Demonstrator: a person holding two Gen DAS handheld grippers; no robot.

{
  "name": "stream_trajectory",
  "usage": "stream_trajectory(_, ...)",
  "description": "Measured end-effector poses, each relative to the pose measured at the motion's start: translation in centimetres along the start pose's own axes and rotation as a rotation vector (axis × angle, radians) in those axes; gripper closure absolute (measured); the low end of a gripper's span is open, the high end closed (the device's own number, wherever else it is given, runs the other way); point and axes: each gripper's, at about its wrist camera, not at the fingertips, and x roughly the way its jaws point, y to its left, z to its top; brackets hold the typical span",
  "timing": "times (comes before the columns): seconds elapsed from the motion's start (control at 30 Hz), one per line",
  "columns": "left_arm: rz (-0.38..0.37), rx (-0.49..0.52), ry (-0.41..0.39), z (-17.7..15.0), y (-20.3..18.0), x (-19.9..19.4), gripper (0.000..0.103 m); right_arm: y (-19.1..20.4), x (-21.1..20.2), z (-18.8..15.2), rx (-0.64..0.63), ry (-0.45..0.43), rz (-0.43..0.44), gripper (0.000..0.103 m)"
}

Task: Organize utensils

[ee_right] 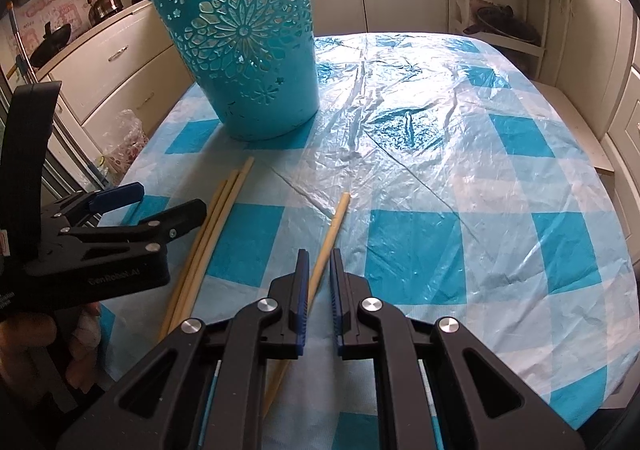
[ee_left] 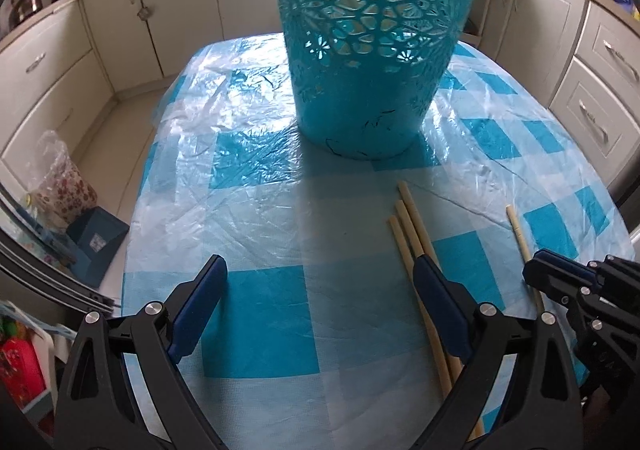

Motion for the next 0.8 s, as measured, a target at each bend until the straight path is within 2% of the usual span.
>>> stream_trajectory(0.17, 0.022, 0.015, 0.000, 0.16, 0.01, -0.12, 0.013, -0.30, -0.02, 0.06, 0.014, 0.004, 0.015, 0.092)
stream_trajectory(0.8, 0.077, -0.038, 0.041, 0.13, -0.20, -0.40, 0.013, -0.77, -0.09, 0.19, 0.040, 0.007, 0.035, 0.090)
